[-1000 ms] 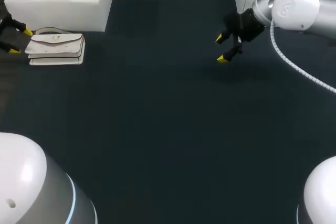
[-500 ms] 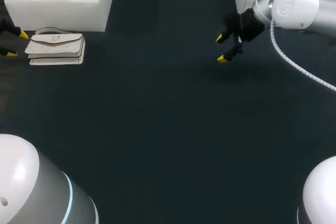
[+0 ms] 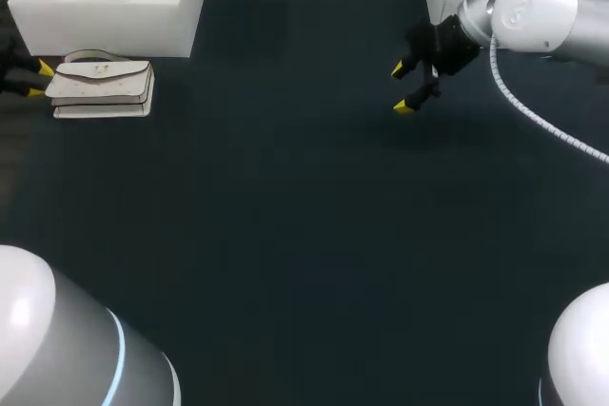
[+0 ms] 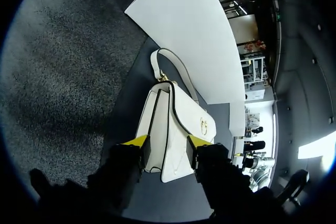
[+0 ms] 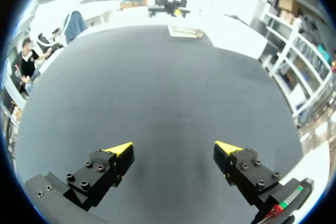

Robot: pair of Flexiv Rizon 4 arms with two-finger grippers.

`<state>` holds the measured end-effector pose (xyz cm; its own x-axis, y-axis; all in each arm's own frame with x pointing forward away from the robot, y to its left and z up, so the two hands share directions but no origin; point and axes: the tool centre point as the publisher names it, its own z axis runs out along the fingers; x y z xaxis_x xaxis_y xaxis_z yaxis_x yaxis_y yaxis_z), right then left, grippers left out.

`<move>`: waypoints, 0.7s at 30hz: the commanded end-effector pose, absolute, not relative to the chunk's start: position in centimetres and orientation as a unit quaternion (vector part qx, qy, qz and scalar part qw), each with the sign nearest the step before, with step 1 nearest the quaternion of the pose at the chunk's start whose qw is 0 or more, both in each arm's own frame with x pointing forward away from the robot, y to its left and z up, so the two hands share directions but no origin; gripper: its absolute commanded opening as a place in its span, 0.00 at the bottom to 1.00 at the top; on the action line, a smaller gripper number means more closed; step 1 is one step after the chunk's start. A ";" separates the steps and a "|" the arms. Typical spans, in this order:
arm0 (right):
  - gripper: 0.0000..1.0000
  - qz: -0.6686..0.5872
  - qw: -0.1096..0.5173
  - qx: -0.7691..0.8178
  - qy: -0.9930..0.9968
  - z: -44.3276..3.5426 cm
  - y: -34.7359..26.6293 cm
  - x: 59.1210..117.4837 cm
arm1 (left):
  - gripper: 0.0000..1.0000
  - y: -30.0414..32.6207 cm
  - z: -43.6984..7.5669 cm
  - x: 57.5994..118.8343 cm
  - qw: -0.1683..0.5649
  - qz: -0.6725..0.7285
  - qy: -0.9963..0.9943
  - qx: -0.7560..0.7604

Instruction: Pick up the bag, open it, inspect its contents, close it, and place it on the opposite side

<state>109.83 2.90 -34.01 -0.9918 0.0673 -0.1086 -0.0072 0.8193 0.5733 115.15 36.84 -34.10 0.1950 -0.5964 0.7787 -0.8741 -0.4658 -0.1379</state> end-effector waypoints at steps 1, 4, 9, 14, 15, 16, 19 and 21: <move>1.00 0.301 0.061 0.015 0.952 -34.1 2.9 109.9 | 0.45 37.3 -34.9 116.2 0.275 0.369 -0.526 0.715; 1.00 0.301 0.061 0.015 0.952 -34.1 2.9 109.9 | 0.42 36.9 -35.1 116.4 0.280 0.368 -0.528 0.713; 1.00 0.301 0.061 0.015 0.952 -34.1 2.9 109.9 | 0.36 36.4 -35.1 116.5 0.288 0.366 -0.531 0.708; 1.00 0.301 0.061 0.015 0.952 -34.1 2.9 109.9 | 0.28 35.9 -35.3 116.7 0.295 0.361 -0.535 0.704; 1.00 0.301 0.061 0.015 0.952 -34.1 2.9 109.9 | 0.25 35.8 -35.3 116.7 0.297 0.360 -0.536 0.704; 1.00 0.301 0.061 0.015 0.952 -34.1 2.9 109.9 | 0.20 35.7 -35.4 116.7 0.298 0.358 -0.537 0.704; 1.00 0.301 0.061 0.015 0.952 -34.1 2.9 109.9 | 0.00 35.4 -35.4 116.6 0.301 0.357 -0.538 0.702; 1.00 0.301 0.061 0.015 0.952 -34.1 2.9 109.9 | 0.00 35.0 -35.2 116.4 0.302 0.357 -0.539 0.700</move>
